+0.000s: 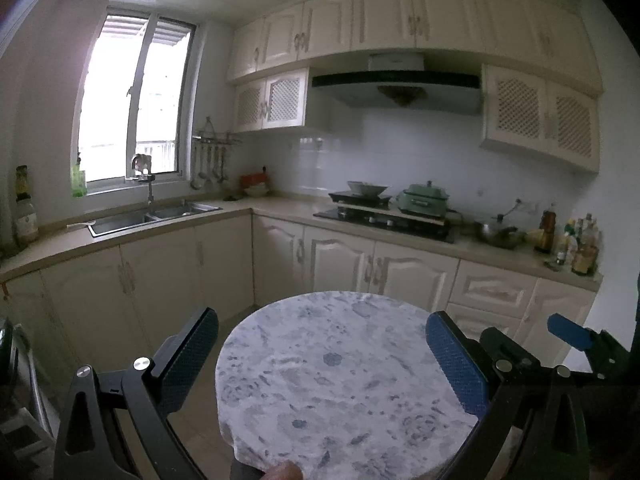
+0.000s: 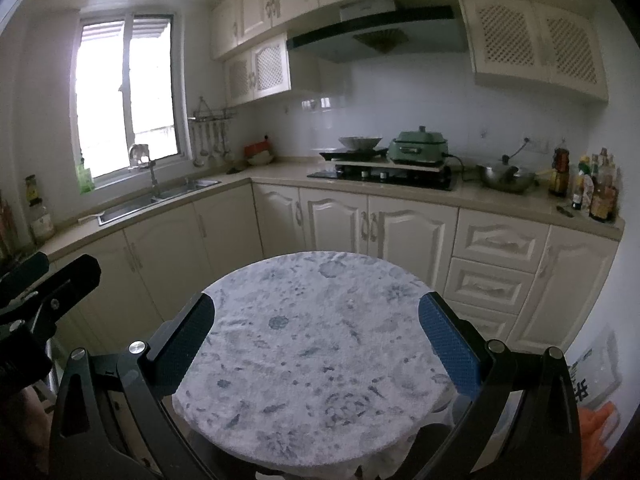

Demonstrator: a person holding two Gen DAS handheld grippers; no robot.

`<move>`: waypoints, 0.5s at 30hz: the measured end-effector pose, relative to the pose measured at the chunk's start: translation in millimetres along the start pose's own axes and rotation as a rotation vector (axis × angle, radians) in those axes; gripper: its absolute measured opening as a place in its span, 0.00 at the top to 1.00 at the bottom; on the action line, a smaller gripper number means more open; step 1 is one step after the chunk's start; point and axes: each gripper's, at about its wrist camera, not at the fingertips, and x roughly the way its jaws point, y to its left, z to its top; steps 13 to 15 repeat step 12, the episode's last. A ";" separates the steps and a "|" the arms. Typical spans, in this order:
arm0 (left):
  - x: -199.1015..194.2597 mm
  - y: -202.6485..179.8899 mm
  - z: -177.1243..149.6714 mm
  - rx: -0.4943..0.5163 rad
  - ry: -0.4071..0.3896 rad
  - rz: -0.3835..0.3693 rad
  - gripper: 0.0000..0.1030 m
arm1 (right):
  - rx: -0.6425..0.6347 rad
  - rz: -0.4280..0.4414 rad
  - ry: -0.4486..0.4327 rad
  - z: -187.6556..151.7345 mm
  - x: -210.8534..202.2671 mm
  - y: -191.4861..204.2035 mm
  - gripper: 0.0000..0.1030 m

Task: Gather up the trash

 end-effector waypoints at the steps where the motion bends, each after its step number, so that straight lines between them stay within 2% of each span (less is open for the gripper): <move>1: -0.7 -2.0 -0.3 0.003 0.000 -0.001 0.01 | 0.000 -0.002 -0.001 -1.0 -1.1 -1.1 0.00; 15: 5.8 -14.2 -14.4 0.006 0.000 -0.030 0.01 | 0.005 -0.012 -0.016 -6.4 -1.5 -6.6 0.00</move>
